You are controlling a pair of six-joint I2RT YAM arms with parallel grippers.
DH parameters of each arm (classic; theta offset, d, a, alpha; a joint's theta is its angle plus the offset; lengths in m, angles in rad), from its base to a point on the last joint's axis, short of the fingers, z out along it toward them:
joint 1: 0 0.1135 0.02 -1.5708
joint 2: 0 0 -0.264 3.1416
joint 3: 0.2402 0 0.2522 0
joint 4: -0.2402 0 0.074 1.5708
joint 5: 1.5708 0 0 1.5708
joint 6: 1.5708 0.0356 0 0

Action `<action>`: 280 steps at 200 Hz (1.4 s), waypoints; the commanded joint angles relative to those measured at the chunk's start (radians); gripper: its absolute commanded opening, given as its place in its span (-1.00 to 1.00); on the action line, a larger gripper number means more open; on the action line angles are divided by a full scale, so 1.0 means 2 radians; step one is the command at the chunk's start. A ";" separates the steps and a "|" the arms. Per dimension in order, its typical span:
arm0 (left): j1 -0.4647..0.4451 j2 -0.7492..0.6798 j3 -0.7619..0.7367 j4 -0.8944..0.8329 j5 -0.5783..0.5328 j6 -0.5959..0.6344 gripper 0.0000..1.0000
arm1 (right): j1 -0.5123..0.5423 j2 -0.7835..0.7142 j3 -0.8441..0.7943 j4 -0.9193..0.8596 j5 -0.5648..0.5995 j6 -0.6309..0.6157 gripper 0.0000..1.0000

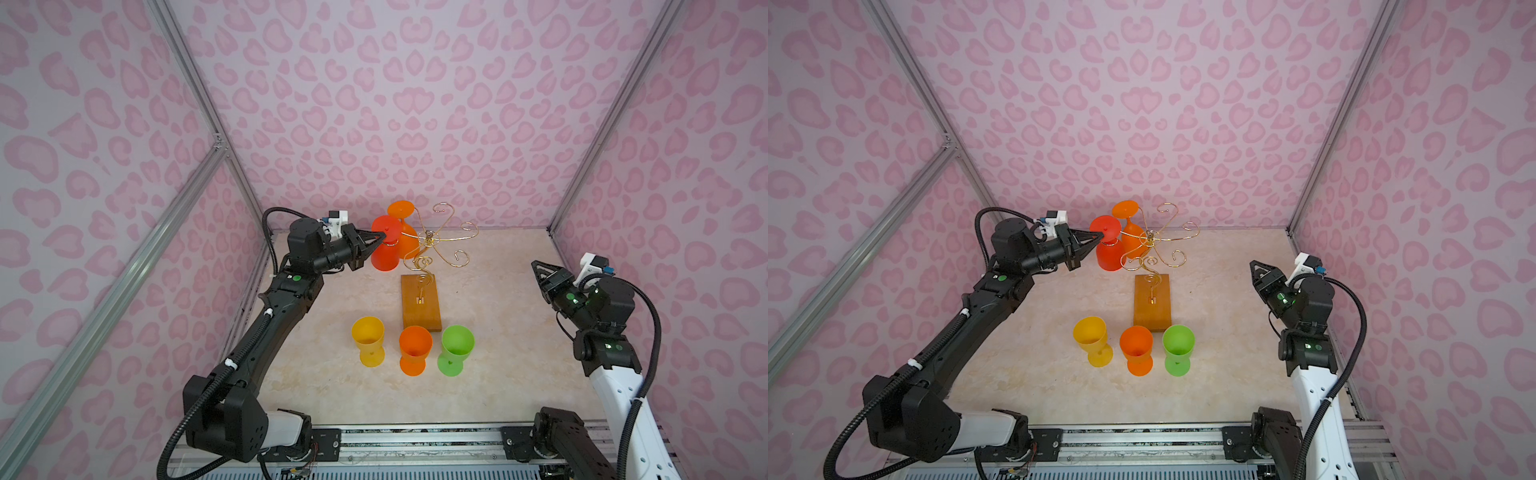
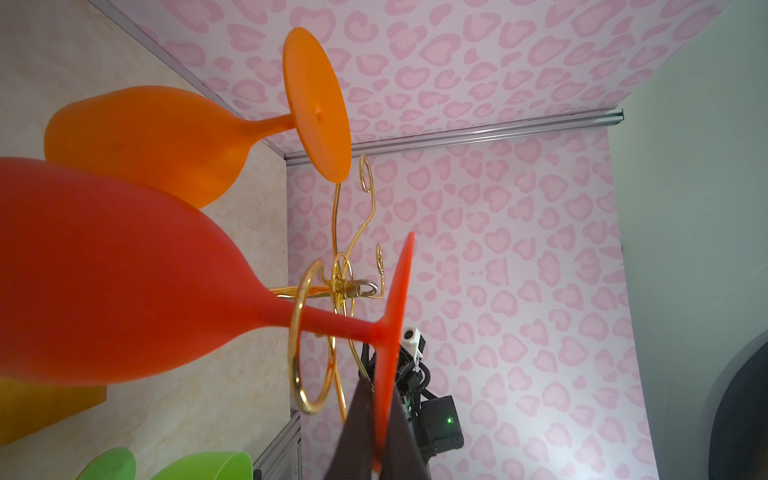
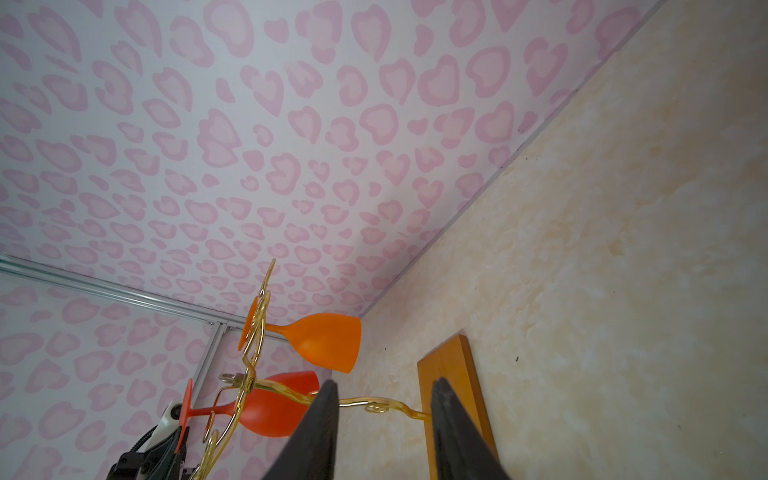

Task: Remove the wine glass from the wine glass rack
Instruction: 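Close the left gripper on the red glass's base, then lift the red glass off its hook and raise it with the left gripper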

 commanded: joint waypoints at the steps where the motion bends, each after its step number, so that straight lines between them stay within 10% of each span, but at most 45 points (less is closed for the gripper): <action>1: 0.000 0.009 0.012 0.040 0.005 -0.002 -0.95 | -0.002 0.000 -0.005 0.021 -0.007 0.000 -0.24; 135: -0.040 -0.001 -0.015 0.044 0.004 -0.001 -0.95 | -0.004 -0.004 -0.009 0.022 -0.010 0.004 -0.24; 280: -0.022 -0.171 -0.085 -0.026 0.021 0.004 -0.94 | -0.004 -0.005 -0.006 0.022 -0.011 0.008 -0.24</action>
